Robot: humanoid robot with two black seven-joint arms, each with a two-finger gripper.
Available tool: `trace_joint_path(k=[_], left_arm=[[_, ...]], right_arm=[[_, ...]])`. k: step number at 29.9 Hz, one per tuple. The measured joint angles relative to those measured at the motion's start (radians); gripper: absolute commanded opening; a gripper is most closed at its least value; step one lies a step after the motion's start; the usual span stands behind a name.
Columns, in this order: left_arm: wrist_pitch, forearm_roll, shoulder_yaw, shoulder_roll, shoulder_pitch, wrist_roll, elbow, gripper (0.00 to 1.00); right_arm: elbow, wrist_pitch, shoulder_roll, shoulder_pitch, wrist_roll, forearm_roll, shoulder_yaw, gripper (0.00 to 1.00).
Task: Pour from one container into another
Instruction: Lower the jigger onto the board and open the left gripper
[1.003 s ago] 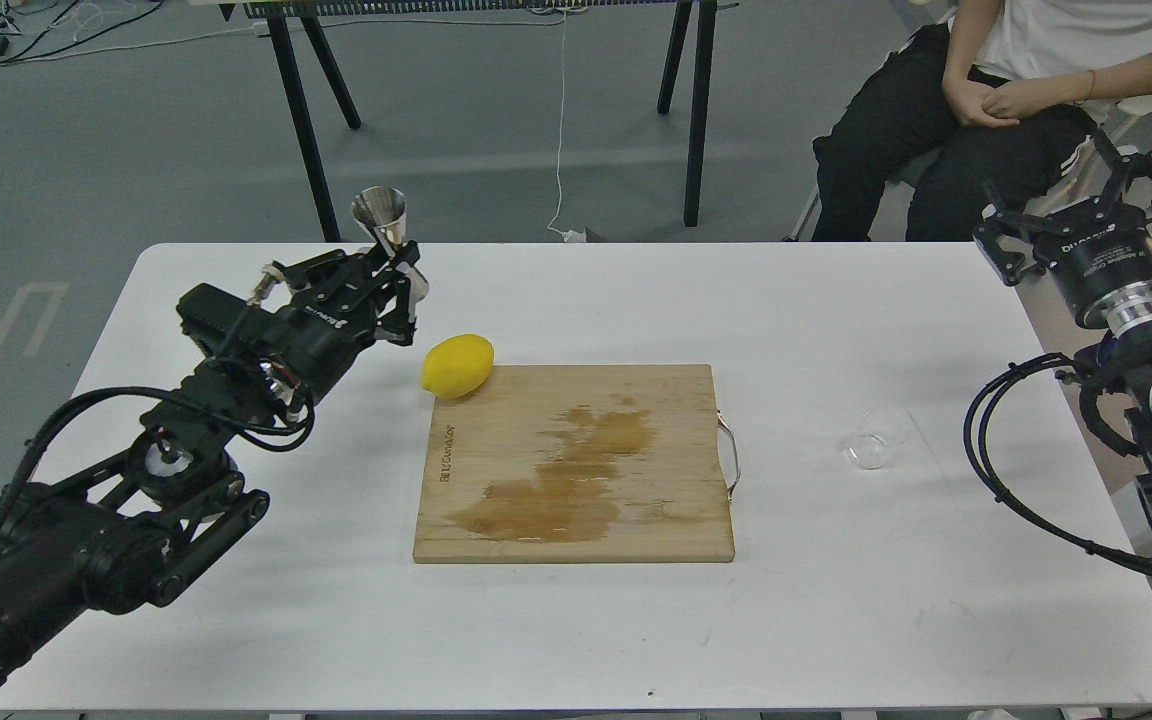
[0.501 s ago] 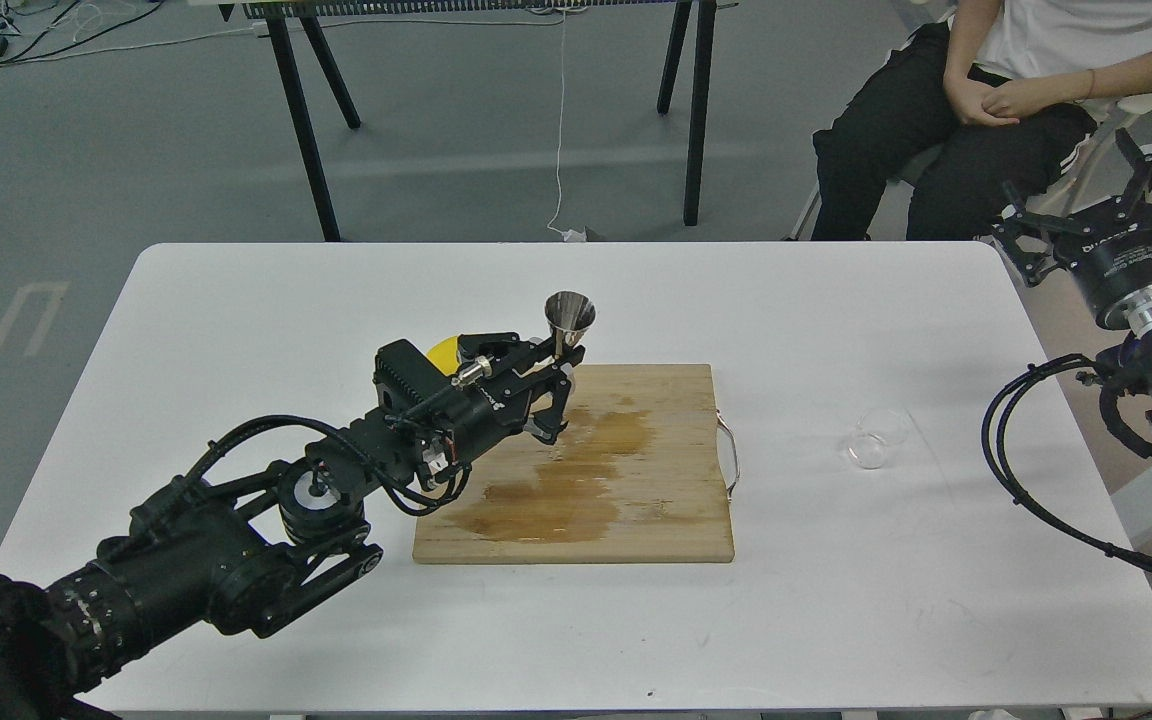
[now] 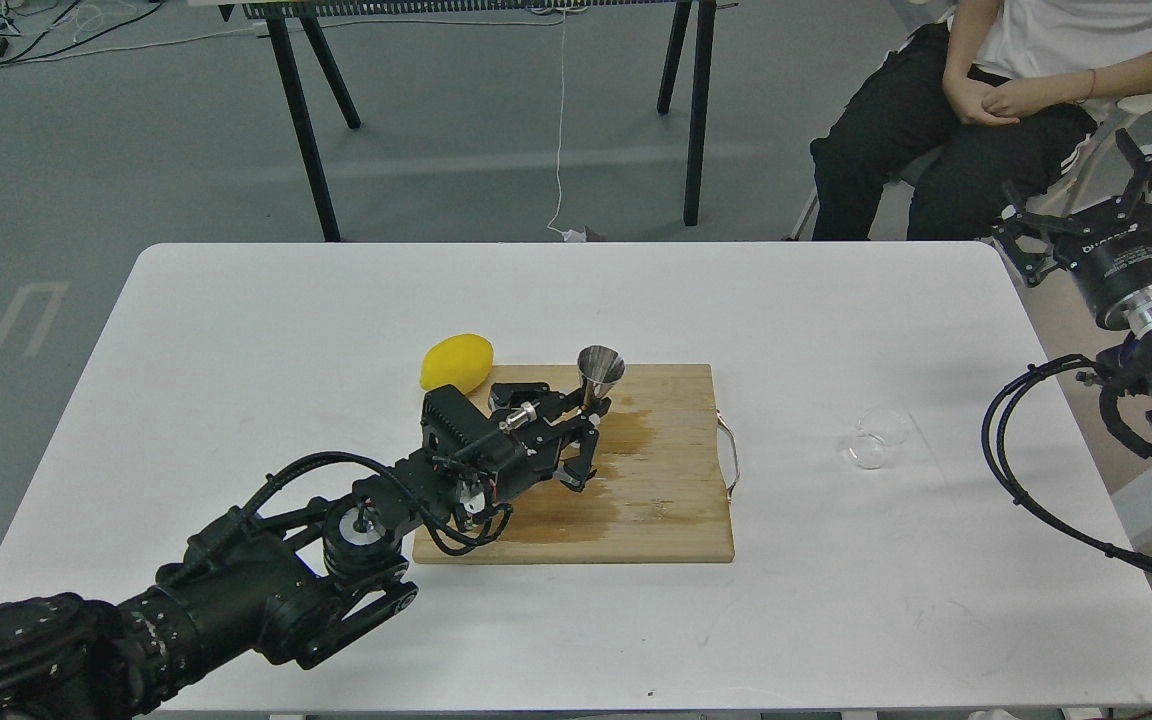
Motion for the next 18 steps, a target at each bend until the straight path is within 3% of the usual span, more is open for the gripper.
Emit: trace_joint_path(k=[9, 13, 18], left_arm=[[0.001, 0.000, -0.007, -0.006, 0.029, 0.001, 0.004, 0.26], [0.003, 0.000, -0.011, -0.006, 0.028, 0.001, 0.004, 0.35], [0.006, 0.000, -0.012, -0.006, 0.026, 0.001, 0.004, 0.36]], right_arm=[[0.000, 0.000, -0.002, -0.004, 0.000, 0.000, 0.002, 1.00], [0.001, 0.000, -0.002, -0.006, 0.000, 0.000, 0.003, 1.00], [0.001, 0.000, -0.002, -0.006, 0.000, 0.001, 0.002, 1.00]])
